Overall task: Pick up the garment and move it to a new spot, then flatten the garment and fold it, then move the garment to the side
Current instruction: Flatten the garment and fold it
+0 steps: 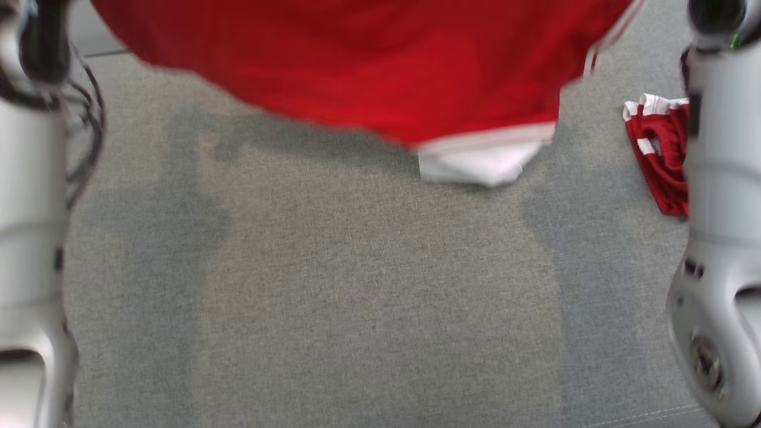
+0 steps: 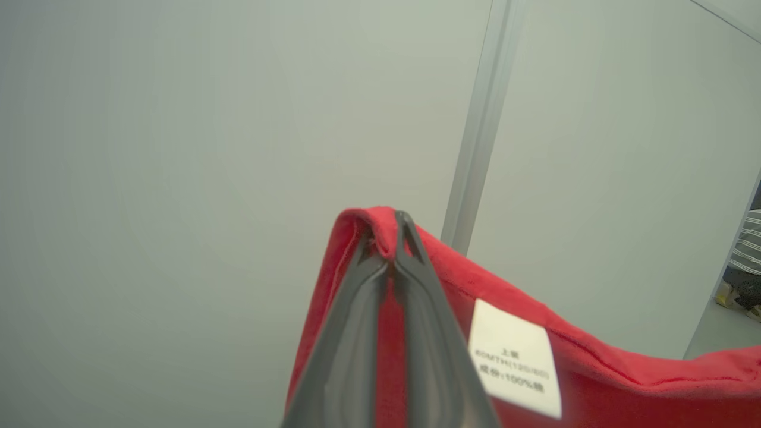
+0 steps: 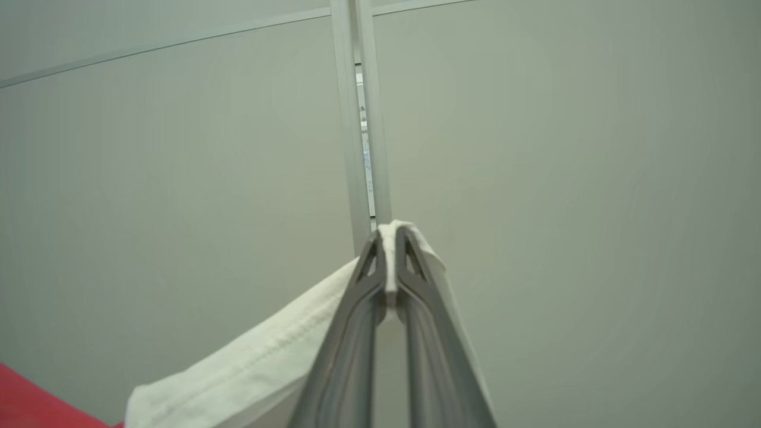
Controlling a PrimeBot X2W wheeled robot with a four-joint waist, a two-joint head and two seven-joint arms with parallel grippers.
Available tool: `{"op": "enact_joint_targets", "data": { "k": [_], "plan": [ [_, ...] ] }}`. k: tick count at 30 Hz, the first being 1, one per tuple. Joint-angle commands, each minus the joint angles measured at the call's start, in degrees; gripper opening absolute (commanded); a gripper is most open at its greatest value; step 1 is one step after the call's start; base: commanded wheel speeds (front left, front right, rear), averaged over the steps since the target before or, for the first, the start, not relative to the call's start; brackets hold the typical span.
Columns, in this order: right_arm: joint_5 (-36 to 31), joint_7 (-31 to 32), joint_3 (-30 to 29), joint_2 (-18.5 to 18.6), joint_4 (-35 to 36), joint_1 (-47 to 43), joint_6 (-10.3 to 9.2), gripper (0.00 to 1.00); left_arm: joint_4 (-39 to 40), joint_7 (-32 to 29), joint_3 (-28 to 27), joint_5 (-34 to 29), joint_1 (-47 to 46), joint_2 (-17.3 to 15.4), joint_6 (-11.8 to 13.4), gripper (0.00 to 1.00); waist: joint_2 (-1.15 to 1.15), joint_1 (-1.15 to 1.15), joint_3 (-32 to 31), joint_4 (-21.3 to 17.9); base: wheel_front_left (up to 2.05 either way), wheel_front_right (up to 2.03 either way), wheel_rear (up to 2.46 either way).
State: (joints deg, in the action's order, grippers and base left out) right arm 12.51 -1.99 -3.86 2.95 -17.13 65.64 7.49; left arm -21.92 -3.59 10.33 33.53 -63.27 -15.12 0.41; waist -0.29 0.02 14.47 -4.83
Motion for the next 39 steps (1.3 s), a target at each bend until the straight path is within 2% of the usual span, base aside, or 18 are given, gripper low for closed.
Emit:
{"op": "enact_joint_targets", "data": {
  "k": [1,6,10,17,21,31,39],
  "plan": [
    [-1.38,-1.88,-0.85,0.35,-2.14,3.40,0.00,0.00,-1.61,1.34,0.06,-1.42,-3.20,-0.61,-0.13,0.00,0.29,-0.02,2.04,-0.10,0.00,0.00,0.00],
    [-4.70,-10.51,-4.06,0.03,-14.23,15.79,0.01,0.00,-11.15,10.33,0.46,-4.44,-14.52,-0.64,-1.84,0.00,0.29,-0.02,2.88,-0.83,0.00,0.00,0.00],
    [-1.46,-12.46,-0.40,-0.06,-19.41,18.74,0.00,0.00,-18.09,14.41,-0.35,-4.39,-18.29,-1.97,-3.48,0.00,0.29,-0.02,4.98,-2.43,0.00,0.00,0.00],
    [5.25,-13.28,7.81,0.08,-19.36,11.98,0.00,0.00,-26.90,17.40,-2.19,-2.70,-15.50,-5.12,-5.79,0.00,0.29,-0.02,10.08,-4.43,0.00,0.00,0.00],
    [6.04,-13.25,9.08,0.07,-16.51,8.23,0.00,0.00,-29.00,18.33,-3.49,-1.78,-15.13,-5.83,-6.42,0.00,0.29,-0.02,11.92,-4.73,0.00,0.00,0.00],
    [7.45,-13.21,11.37,0.06,-10.35,1.23,0.00,0.00,-27.04,18.77,-2.62,0.03,-12.78,-4.93,-7.81,0.00,0.29,-0.02,12.23,-3.73,0.00,0.00,0.00],
    [9.84,-13.10,13.05,1.42,-1.67,-12.19,0.00,0.00,-13.75,18.75,0.90,5.95,-0.09,-5.57,-7.95,0.00,0.29,-0.02,8.61,-1.89,0.00,0.00,0.00]
  ]
}}
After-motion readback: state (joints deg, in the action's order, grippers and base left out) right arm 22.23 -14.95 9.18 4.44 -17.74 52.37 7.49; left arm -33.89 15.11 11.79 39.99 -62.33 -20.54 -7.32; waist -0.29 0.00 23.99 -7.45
